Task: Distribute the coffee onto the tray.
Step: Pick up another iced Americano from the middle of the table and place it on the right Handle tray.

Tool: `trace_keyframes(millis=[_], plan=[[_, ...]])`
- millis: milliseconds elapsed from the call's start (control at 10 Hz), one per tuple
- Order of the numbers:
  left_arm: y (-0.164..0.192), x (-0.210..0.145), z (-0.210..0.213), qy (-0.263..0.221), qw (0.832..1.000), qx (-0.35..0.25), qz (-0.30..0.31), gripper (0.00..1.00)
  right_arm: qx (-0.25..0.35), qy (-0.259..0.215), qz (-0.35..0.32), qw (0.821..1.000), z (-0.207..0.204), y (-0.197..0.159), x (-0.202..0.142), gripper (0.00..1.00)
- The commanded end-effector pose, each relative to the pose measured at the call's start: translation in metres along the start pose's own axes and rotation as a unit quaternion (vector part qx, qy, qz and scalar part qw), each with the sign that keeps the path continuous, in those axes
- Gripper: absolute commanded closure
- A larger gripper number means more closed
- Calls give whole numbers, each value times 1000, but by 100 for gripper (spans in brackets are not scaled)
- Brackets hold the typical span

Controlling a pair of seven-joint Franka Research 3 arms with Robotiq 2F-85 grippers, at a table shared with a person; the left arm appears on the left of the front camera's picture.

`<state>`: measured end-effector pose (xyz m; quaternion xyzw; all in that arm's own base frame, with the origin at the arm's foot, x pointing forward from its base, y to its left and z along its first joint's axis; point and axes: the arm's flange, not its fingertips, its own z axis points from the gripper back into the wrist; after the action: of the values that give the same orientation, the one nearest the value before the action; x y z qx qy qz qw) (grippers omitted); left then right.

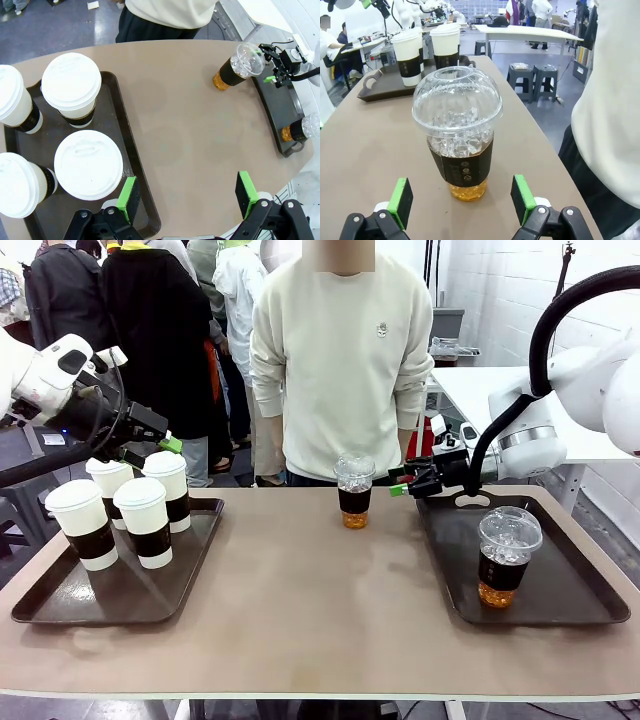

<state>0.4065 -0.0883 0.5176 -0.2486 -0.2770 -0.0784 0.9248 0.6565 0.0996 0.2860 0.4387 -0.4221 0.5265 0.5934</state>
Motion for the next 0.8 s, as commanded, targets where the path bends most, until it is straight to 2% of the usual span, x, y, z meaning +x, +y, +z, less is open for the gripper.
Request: trace_keyframes(millis=[0,700], plan=[[1,0,0,1,1000,-9,3,0,-1,-10,0,1000,-11,-5,-2,0],[1,0,0,1,1000,-9,3,0,9,-11,1,1000,-45,-22,-14,0]])
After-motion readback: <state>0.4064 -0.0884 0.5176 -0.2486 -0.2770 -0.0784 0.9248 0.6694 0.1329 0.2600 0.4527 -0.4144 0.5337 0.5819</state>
